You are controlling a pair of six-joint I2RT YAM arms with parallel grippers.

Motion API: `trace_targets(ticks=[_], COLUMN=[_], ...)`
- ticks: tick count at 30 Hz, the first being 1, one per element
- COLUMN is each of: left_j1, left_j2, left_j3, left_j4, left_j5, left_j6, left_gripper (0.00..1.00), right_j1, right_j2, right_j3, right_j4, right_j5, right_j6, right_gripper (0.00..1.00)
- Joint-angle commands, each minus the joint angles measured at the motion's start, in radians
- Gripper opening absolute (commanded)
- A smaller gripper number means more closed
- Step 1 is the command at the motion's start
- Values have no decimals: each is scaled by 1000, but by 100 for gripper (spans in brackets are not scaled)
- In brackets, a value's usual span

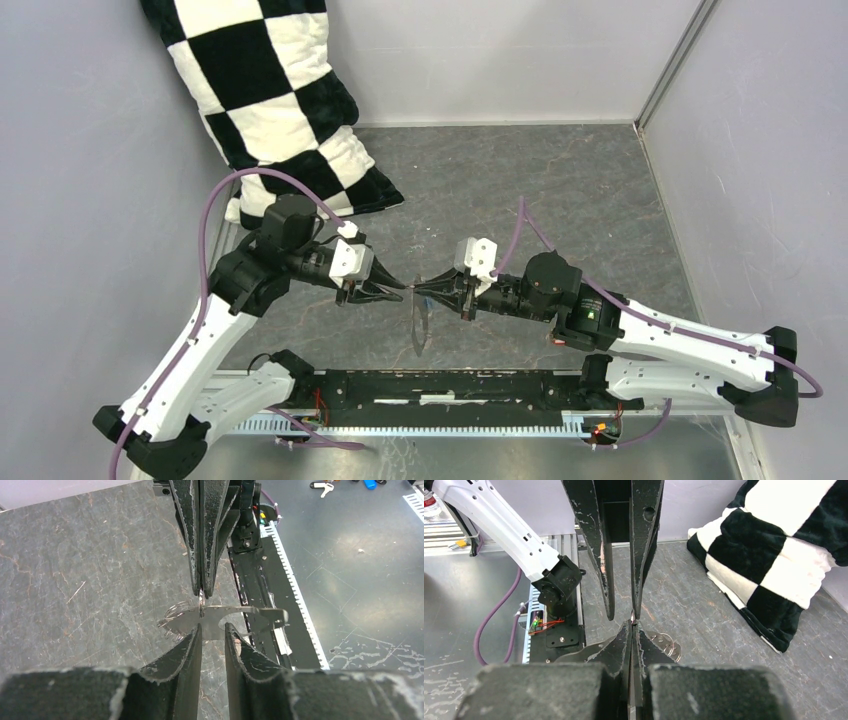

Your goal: Put the keys on the keyring

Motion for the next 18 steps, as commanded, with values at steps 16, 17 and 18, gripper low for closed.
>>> trace_targets(ticks=[16, 17, 18], left_j1=[-2, -2, -2], left_j2=[-37, -37, -36], left_j3=[-55, -57, -57], left_j4=[180, 180, 179], left_j5=[-1, 3, 8], left_j6=[-153, -156, -163], left_gripper=[29, 27, 23], right_j1=[1, 2, 0], right_j2=[-1, 1, 4], right_j3=[43, 42, 42], right_j4=[60, 65, 70], right_j5=[-27, -26, -23], right_j6=[17, 17, 17], right_gripper=[1, 1, 1])
